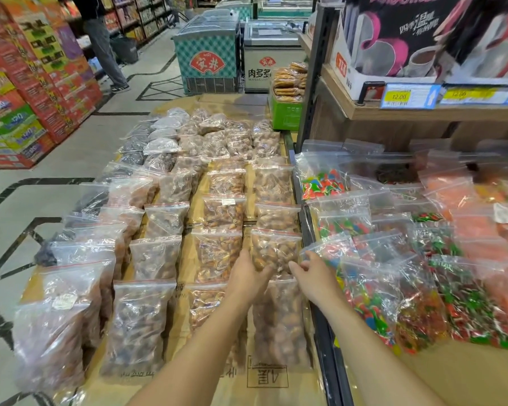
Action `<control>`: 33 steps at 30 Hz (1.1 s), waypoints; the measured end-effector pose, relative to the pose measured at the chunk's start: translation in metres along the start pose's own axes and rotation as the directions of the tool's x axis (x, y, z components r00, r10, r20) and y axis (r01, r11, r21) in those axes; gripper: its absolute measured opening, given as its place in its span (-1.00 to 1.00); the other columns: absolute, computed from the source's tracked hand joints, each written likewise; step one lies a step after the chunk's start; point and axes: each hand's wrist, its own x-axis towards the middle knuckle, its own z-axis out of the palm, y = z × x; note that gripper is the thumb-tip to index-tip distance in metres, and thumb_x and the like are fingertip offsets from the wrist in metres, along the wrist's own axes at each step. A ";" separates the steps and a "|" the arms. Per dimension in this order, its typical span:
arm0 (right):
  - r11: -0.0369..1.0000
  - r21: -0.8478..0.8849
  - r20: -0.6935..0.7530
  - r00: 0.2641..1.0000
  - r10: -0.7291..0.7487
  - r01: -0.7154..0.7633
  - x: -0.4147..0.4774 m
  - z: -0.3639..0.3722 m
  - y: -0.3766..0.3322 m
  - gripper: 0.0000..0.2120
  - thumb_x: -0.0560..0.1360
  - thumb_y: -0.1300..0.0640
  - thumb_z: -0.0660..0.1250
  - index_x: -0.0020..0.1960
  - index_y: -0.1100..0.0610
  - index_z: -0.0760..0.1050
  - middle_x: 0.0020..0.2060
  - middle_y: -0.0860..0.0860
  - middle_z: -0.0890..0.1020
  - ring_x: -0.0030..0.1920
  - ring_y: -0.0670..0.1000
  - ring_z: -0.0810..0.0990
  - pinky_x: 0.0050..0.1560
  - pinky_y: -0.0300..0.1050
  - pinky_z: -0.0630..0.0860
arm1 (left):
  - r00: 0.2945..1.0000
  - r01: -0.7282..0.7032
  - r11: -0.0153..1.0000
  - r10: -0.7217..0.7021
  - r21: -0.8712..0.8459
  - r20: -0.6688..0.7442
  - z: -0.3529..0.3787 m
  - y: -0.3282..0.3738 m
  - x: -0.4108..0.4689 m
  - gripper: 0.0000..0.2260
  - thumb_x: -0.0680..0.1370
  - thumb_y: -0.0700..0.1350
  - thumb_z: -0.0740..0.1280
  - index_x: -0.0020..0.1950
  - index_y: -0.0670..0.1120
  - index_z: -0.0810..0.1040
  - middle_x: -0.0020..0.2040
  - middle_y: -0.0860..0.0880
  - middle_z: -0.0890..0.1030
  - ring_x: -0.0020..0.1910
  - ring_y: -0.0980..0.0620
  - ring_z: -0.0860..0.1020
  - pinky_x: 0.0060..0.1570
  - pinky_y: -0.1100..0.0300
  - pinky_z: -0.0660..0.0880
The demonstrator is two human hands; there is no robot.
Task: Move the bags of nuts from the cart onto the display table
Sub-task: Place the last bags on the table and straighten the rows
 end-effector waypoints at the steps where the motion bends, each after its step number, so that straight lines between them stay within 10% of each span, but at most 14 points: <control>1: 1.000 0.006 -0.002 1.000 0.005 -0.005 0.003 0.001 -0.005 -0.38 0.69 -0.09 0.30 0.65 0.13 0.24 0.44 0.08 0.56 0.36 0.09 0.56 0.25 -0.05 0.47 | 1.000 0.000 1.000 0.000 0.006 0.015 0.001 -0.001 0.006 -0.47 0.60 0.05 0.45 0.50 -0.04 0.35 0.33 0.00 0.60 0.26 -0.07 0.60 0.19 0.08 0.53; 12: 0.997 -0.038 -0.060 0.996 0.062 -0.065 0.029 0.019 -0.033 -0.55 0.68 -0.02 0.34 0.51 0.08 0.41 0.35 0.04 0.62 0.36 0.12 0.58 0.27 -0.04 0.47 | 0.992 -0.056 0.997 0.062 -0.058 0.112 0.008 -0.012 0.045 -0.26 0.57 -0.06 0.48 0.66 -0.02 0.18 0.39 0.05 0.57 0.32 0.00 0.58 0.21 0.21 0.47; 18: 0.995 -0.074 -0.060 0.997 0.058 -0.062 0.039 0.018 -0.037 -0.35 0.71 -0.07 0.28 0.71 0.03 0.12 0.53 0.07 0.48 0.50 0.13 0.47 0.42 0.01 0.42 | 0.994 -0.048 0.997 0.053 -0.059 0.091 0.008 -0.012 0.046 -0.31 0.54 -0.04 0.50 0.61 -0.02 0.28 0.34 0.07 0.61 0.26 0.05 0.59 0.29 0.13 0.52; 24: 0.978 -0.203 -0.017 0.999 0.050 -0.053 0.047 0.005 -0.036 -0.47 0.68 -0.16 0.27 0.59 0.00 0.35 0.30 0.03 0.64 0.28 0.11 0.60 0.08 -0.09 0.44 | 0.993 -0.043 0.999 0.042 0.010 0.113 0.002 -0.008 0.049 -0.60 0.58 0.00 0.46 0.33 0.05 0.37 0.02 0.13 0.60 -0.10 0.15 0.55 -0.10 0.21 0.43; 27: 0.979 -0.195 -0.057 0.997 0.056 -0.066 0.059 0.003 -0.038 -0.68 0.67 -0.11 0.29 0.31 0.06 0.49 0.14 -0.01 0.67 0.06 0.08 0.60 0.08 -0.07 0.54 | 0.998 -0.049 0.998 0.048 0.036 0.029 -0.003 0.003 0.057 -0.60 0.59 0.10 0.44 0.30 -0.01 0.37 0.13 -0.01 0.60 0.00 0.05 0.57 0.00 0.11 0.52; 33: 0.989 -0.136 -0.087 0.995 0.042 -0.054 0.091 -0.004 -0.051 -0.40 0.67 -0.12 0.30 0.59 0.17 0.31 0.38 0.09 0.57 0.37 0.16 0.55 0.31 0.04 0.51 | 0.999 -0.027 0.999 0.025 0.037 0.038 -0.010 0.026 0.087 -0.33 0.62 0.15 0.36 0.60 -0.15 0.24 0.32 -0.11 0.60 0.25 -0.16 0.61 0.29 -0.04 0.55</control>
